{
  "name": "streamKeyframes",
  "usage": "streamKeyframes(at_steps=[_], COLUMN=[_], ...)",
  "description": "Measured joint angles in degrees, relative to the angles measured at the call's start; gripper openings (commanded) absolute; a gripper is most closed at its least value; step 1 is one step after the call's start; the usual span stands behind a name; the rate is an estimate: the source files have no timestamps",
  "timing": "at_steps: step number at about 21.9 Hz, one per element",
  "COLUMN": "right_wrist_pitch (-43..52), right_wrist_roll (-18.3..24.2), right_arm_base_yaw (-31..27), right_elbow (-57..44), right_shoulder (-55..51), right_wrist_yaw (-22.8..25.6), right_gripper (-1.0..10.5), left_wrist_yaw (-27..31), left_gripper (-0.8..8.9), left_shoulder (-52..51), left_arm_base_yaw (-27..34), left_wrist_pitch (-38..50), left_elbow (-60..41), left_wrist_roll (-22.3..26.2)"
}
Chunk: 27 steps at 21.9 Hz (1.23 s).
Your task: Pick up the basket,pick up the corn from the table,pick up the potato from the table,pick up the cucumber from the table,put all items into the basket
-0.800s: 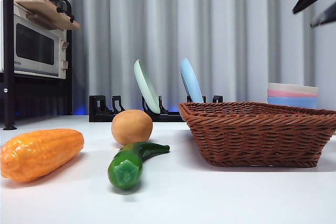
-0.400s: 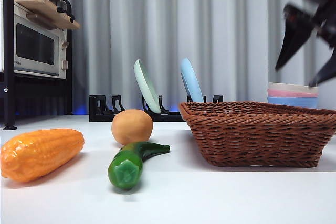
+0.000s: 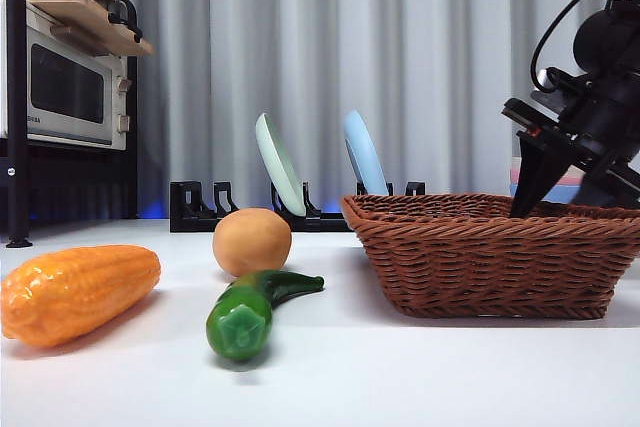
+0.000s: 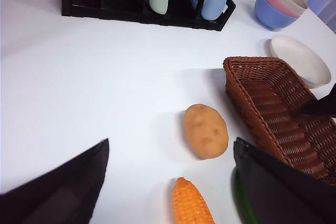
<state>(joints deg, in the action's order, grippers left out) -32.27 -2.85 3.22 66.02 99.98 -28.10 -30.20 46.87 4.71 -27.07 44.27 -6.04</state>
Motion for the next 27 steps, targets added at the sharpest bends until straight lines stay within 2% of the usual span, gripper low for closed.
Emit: streamKeyframes(at_steps=[5, 8, 10, 12, 15, 17, 22, 27], right_wrist_pitch=[-0.8, -0.7, -0.7, -0.7, -0.7, -0.8, -1.9, -2.6], right_wrist_roll=[-1.5, -1.7, -1.9, -1.9, -1.9, -1.9, -1.9, -1.9], right_arm_base_yaw=[-0.8, -1.9, -2.6, -3.1, -3.4, -3.6, -3.6, -3.6], right_elbow=[0.6, 0.6, 0.8, 0.9, 0.9, 0.9, 0.9, 0.9], right_shoulder=[-3.6, -10.4, -15.7, -20.9, -28.4, -32.3, -37.5, -38.1], right_wrist_yaw=[0.3, 0.8, 0.8, 0.8, 0.8, 0.7, 0.6, 0.7], right_gripper=[-0.1, -0.1, -0.1, -0.1, -0.1, -0.1, -0.1, -0.1], left_wrist_yaw=[-2.1, -2.4, -1.3, 2.9, 13.0, 17.7, 23.8, 24.3], left_gripper=[4.10, 4.79, 4.79, 4.79, 4.78, 4.78, 4.78, 4.76], left_shoulder=[3.0, 7.7, 12.4, 18.3, 28.6, 35.3, 49.0, 56.9], left_arm_base_yaw=[-4.4, -10.0, -14.1, -18.8, -25.9, -29.4, -32.7, -32.7], left_wrist_pitch=[0.7, 1.0, 1.0, -0.3, -3.4, -3.7, -3.5, 0.5], left_elbow=[0.0, 2.8, 6.6, 11.1, 18.6, 22.8, 27.7, 27.8], left_wrist_roll=[-0.4, -1.2, -1.5, -1.5, -1.6, -1.6, -1.6, -1.6])
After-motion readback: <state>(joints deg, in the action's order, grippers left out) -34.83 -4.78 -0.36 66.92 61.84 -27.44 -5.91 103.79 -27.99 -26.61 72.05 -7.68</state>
